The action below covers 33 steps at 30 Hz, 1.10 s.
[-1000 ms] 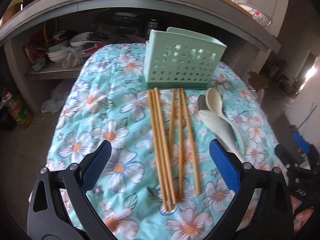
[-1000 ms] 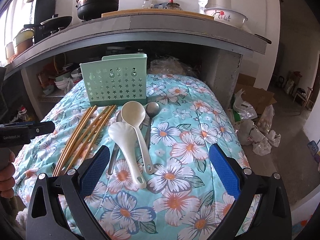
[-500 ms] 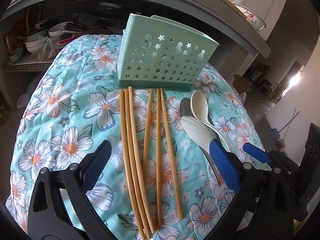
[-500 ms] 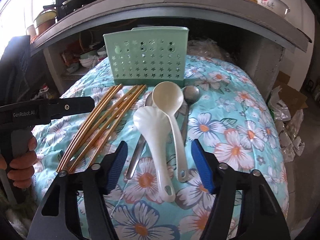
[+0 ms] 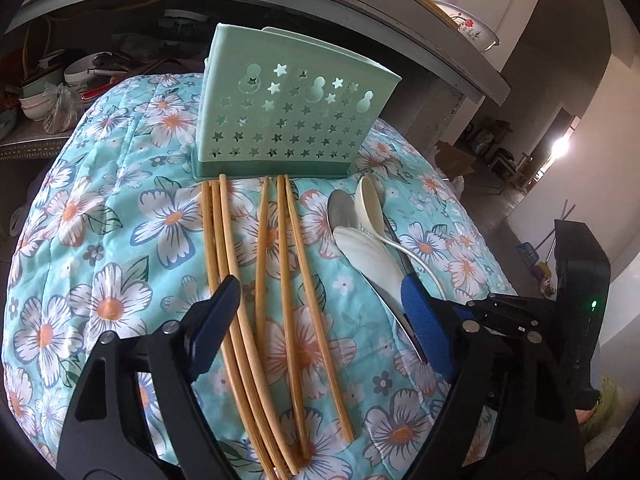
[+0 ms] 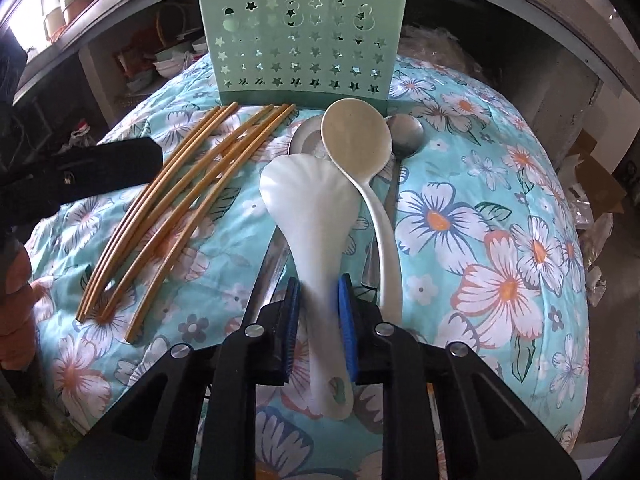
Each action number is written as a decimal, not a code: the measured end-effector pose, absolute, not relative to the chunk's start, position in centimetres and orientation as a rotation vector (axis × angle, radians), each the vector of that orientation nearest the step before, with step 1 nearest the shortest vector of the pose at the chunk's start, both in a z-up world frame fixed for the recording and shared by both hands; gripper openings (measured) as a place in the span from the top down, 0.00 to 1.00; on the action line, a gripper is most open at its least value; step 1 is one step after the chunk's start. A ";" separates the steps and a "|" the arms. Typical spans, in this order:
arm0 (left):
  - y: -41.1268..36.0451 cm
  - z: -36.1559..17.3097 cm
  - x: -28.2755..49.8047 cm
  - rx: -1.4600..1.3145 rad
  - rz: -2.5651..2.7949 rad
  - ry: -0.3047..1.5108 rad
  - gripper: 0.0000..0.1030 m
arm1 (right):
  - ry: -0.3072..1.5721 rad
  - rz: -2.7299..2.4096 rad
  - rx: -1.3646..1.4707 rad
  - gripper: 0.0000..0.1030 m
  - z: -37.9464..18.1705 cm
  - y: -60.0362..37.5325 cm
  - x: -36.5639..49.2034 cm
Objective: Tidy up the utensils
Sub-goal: 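Move the right gripper onto the white rice paddle and close on it, then lift the white rice paddle with the right gripper toward the left gripper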
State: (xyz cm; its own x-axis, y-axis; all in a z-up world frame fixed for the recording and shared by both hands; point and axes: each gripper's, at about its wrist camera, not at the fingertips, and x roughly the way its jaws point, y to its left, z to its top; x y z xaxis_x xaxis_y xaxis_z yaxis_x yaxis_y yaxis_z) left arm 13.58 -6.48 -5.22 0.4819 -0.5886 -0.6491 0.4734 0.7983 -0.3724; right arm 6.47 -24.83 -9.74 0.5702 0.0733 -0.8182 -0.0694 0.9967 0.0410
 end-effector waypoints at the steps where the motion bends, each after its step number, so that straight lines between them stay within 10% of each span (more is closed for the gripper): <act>1: -6.4 -5.3 13.5 -0.158 -0.657 0.853 0.30 | 0.959 0.091 0.051 0.82 -9.4 -25.4 6.5; 16: -5.2 -5.1 12.0 -0.227 -0.710 0.874 0.53 | 1.018 0.490 0.923 0.82 -11.0 -29.7 3.6; 24: -5.6 -5.9 11.4 -0.182 -0.676 0.922 0.53 | 1.085 0.304 0.624 0.60 -11.0 -28.1 1.6; 33: -7.6 -6.4 12.1 -0.149 -0.668 0.967 0.53 | 1.067 0.275 0.409 0.67 -10.9 -25.7 1.8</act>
State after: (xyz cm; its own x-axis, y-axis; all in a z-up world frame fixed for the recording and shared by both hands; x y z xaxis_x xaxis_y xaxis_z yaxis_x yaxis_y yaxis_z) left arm 12.10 -7.63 -6.42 0.3859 -0.5865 -0.7121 0.4587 0.7917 -0.4034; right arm 1.83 -25.65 -10.92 0.4597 0.4099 -0.7878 -0.0216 0.8920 0.4515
